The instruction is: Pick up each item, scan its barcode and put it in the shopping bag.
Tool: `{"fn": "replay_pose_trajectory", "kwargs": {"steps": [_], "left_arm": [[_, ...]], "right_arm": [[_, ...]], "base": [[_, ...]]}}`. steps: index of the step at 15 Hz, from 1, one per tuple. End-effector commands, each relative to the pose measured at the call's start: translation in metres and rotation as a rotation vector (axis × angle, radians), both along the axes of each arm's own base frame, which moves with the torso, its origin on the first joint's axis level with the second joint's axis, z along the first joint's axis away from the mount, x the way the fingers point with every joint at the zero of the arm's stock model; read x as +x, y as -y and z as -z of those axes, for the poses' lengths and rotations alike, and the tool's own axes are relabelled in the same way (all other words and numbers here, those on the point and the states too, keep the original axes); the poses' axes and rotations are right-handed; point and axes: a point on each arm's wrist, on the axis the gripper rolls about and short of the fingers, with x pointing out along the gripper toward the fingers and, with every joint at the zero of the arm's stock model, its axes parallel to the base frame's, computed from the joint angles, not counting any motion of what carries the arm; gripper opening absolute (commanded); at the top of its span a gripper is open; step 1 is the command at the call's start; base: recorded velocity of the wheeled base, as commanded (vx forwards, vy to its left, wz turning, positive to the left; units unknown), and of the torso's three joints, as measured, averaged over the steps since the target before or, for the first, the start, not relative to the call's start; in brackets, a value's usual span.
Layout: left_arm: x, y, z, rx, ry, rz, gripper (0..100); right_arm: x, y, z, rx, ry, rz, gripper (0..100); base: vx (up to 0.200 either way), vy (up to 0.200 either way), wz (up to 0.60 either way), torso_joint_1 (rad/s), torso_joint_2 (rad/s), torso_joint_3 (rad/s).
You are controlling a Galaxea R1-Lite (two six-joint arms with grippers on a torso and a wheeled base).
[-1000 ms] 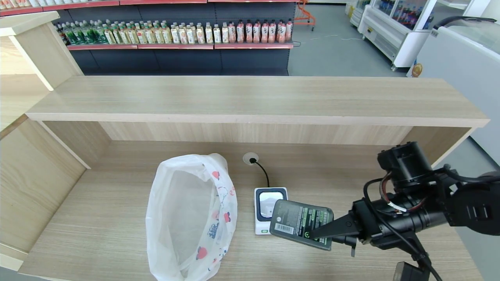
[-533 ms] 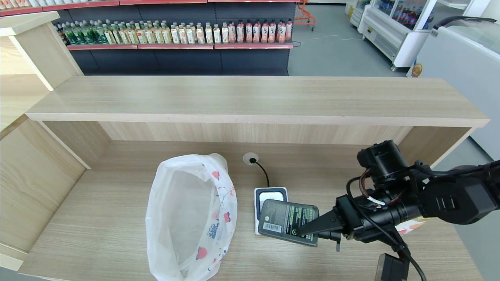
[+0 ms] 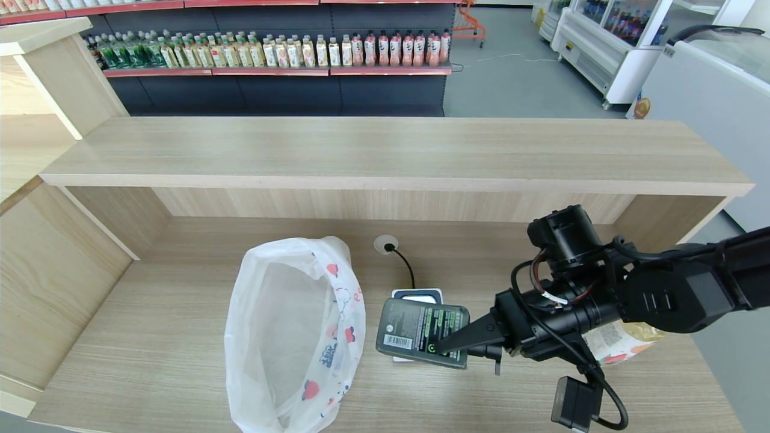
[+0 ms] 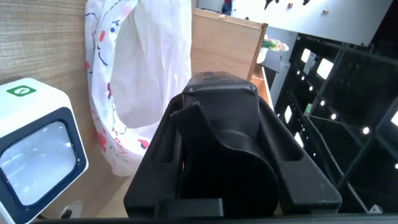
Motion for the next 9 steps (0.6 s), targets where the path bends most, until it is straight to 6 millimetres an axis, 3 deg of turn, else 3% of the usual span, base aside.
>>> {"fn": "replay_pose_trajectory", "kwargs": {"steps": [1, 9], "left_arm": [[0.0, 0.0, 0.0, -0.001, 0.0, 0.0, 100], [0.0, 0.0, 0.0, 0.001, 0.0, 0.0, 100]], "right_arm": [[-0.0006, -0.0019, -0.0011, 0.012, 0.08, -0.034, 0], [-0.0046, 0.0008, -0.0071, 0.017, 0.089, -0.032, 0]], "base": [[0.0, 0.0, 0.0, 0.0, 0.0, 0.0], [0.0, 0.0, 0.0, 0.0, 0.0, 0.0]]}}
